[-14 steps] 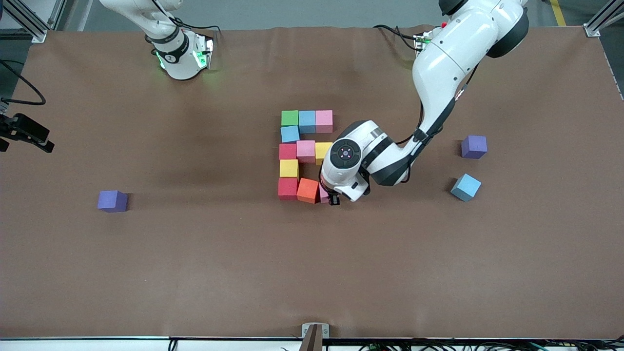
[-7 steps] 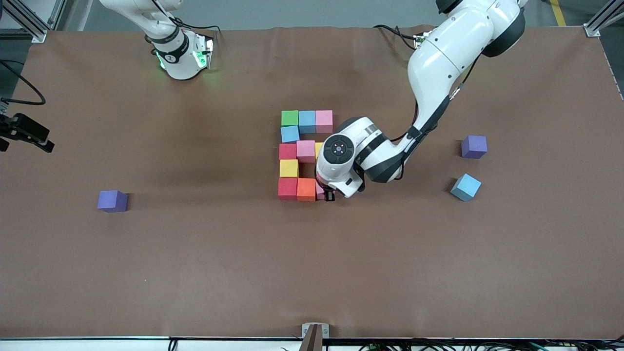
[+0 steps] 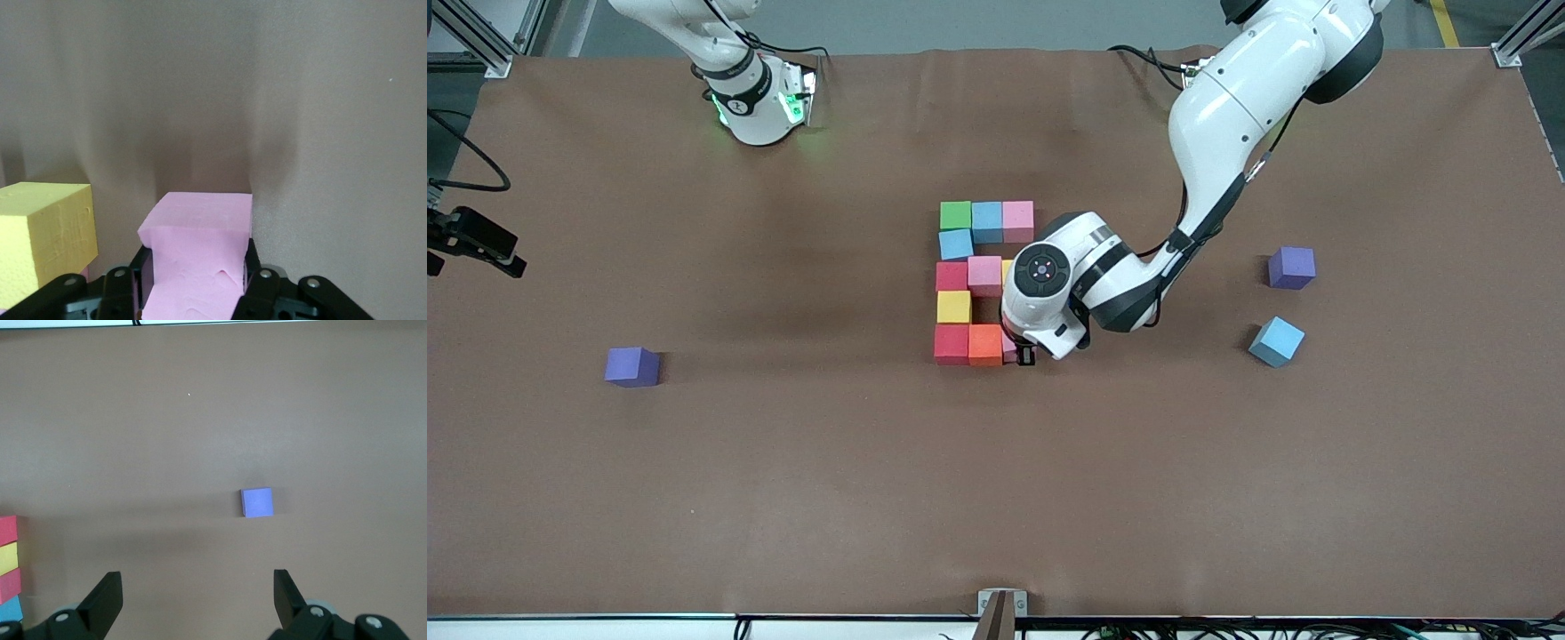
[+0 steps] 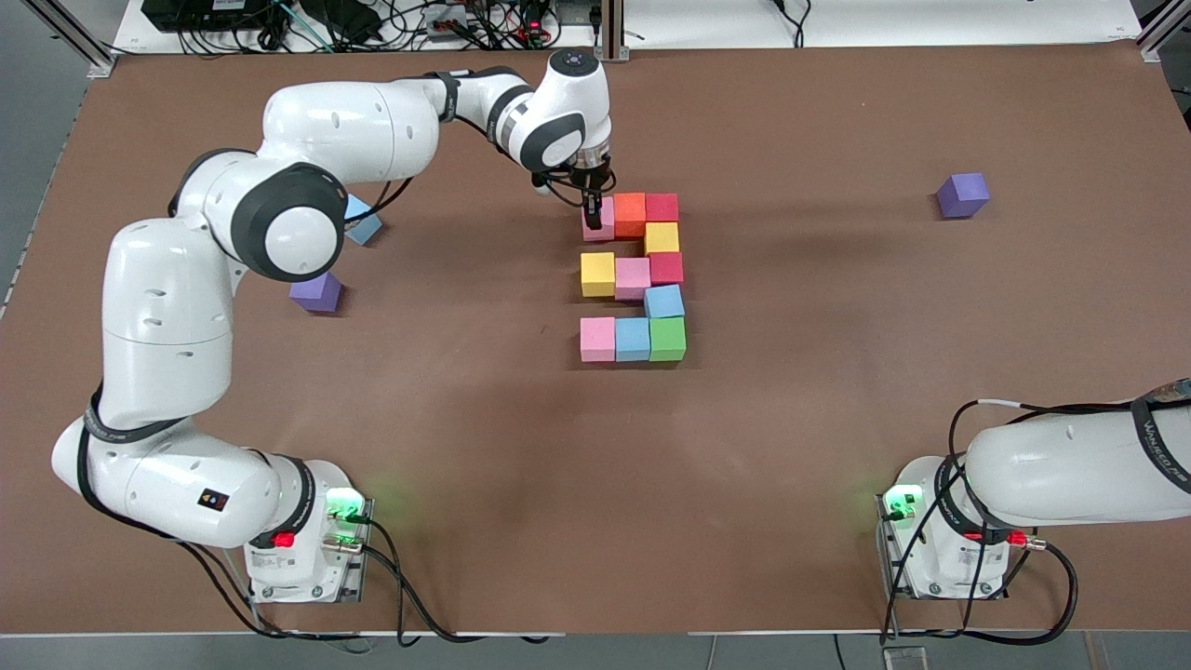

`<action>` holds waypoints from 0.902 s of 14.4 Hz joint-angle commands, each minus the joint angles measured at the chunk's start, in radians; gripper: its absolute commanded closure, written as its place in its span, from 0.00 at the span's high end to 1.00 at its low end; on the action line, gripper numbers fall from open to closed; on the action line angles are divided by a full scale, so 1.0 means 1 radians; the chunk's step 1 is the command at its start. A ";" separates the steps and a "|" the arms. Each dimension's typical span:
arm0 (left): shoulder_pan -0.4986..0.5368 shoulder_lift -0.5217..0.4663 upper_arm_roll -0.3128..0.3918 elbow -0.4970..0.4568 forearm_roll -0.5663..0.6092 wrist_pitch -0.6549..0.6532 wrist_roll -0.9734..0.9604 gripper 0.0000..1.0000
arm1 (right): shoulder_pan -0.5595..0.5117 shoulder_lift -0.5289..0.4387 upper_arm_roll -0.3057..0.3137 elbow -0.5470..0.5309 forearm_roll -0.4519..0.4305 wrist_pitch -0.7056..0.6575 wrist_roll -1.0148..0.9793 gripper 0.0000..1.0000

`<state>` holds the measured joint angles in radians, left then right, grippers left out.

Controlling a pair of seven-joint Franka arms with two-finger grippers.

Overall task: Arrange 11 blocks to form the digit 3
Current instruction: 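Lower the pink cube beside the orange cube with the left gripper, then open the left gripper and lift it off the pink cube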

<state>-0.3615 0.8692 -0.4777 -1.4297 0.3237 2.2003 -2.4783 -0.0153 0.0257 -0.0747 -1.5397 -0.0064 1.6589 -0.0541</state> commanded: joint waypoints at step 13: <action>0.090 -0.327 -0.004 0.031 -0.046 -0.246 0.552 1.00 | 0.001 -0.021 0.007 -0.023 -0.006 -0.013 -0.012 1.00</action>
<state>-0.3230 0.6662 -0.4806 -1.3630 0.3220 2.0242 -2.0818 -0.0149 0.0257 -0.0721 -1.5410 -0.0064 1.6475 -0.0553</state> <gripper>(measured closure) 0.000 0.000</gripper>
